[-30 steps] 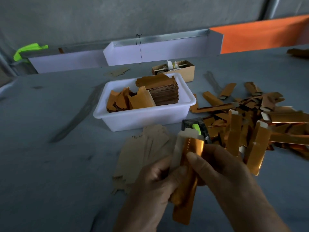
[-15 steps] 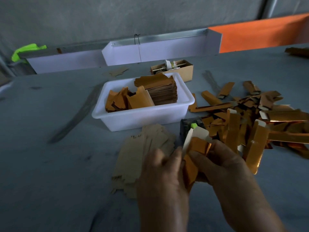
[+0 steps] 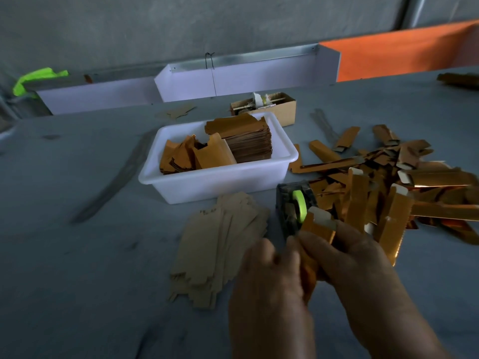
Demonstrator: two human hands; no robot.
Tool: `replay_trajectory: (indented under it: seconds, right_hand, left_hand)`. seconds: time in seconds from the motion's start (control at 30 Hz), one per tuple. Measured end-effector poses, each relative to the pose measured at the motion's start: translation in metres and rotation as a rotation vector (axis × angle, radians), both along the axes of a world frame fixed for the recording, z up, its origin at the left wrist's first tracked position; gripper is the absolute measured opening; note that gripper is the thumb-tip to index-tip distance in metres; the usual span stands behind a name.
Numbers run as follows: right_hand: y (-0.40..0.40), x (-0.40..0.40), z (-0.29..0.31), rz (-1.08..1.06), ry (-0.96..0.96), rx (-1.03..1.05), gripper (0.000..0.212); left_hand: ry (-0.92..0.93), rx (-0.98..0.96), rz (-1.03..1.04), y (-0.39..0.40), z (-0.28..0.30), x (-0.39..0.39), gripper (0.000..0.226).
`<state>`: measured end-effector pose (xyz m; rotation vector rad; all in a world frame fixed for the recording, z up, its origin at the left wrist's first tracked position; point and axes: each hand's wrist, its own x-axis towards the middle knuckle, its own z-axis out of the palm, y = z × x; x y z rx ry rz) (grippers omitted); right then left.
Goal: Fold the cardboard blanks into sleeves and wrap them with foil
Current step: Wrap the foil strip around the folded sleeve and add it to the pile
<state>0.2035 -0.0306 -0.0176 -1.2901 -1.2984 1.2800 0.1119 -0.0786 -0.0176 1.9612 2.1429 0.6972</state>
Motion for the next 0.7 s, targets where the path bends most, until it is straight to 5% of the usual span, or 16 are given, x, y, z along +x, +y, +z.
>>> replay_trajectory:
  seconds: [0.1,0.23,0.43,0.53,0.7]
  right_hand:
    - [-0.001,0.002,0.007,0.042,0.077,0.0,0.018]
    - [0.001,0.002,0.007,0.062,0.105,-0.016,0.014]
    - [0.012,0.009,0.01,-0.02,-0.044,0.053,0.028]
    - [0.021,0.029,0.008,-0.123,-0.1,0.107,0.011]
    - [0.021,0.04,-0.014,-0.043,-0.22,0.019,0.012]
  left_hand:
    - [-0.683,-0.058,0.133,0.004,0.001,-0.021,0.014]
    - [-1.103,-0.223,0.117,0.006,0.004,-0.036,0.007]
    - [-1.21,-0.145,0.174,0.014,-0.005,-0.029,0.016]
    - [-1.219,0.001,0.274,0.014,-0.01,-0.029,0.019]
    - [-1.187,0.049,0.305,0.014,-0.016,-0.033,0.022]
